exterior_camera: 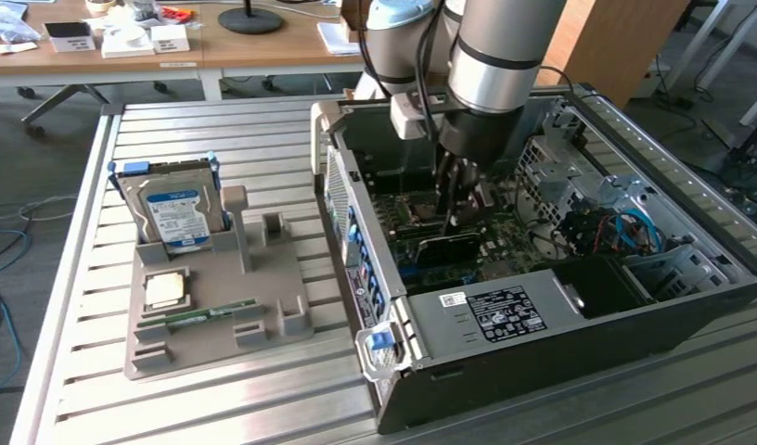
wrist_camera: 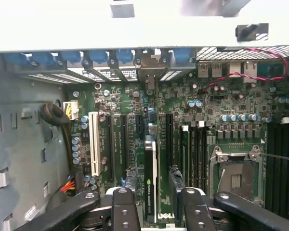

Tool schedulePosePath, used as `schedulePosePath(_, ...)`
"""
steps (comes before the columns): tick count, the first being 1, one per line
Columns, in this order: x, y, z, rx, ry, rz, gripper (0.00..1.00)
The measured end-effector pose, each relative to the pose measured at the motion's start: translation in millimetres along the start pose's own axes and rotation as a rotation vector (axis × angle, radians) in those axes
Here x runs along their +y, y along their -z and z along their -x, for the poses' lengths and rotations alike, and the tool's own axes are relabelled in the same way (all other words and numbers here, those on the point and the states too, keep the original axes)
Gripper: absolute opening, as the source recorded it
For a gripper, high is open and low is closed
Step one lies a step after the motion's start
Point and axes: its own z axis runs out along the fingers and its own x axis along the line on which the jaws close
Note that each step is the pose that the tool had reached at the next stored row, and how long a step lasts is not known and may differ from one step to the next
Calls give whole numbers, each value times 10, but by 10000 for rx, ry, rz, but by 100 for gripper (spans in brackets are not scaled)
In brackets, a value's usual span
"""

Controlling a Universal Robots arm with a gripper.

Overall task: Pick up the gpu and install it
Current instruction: 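Insert the gpu into the slot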

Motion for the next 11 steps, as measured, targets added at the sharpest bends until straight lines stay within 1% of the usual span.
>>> schedulePosePath(11, 0, 23, 0, -1, 0, -2, 40)
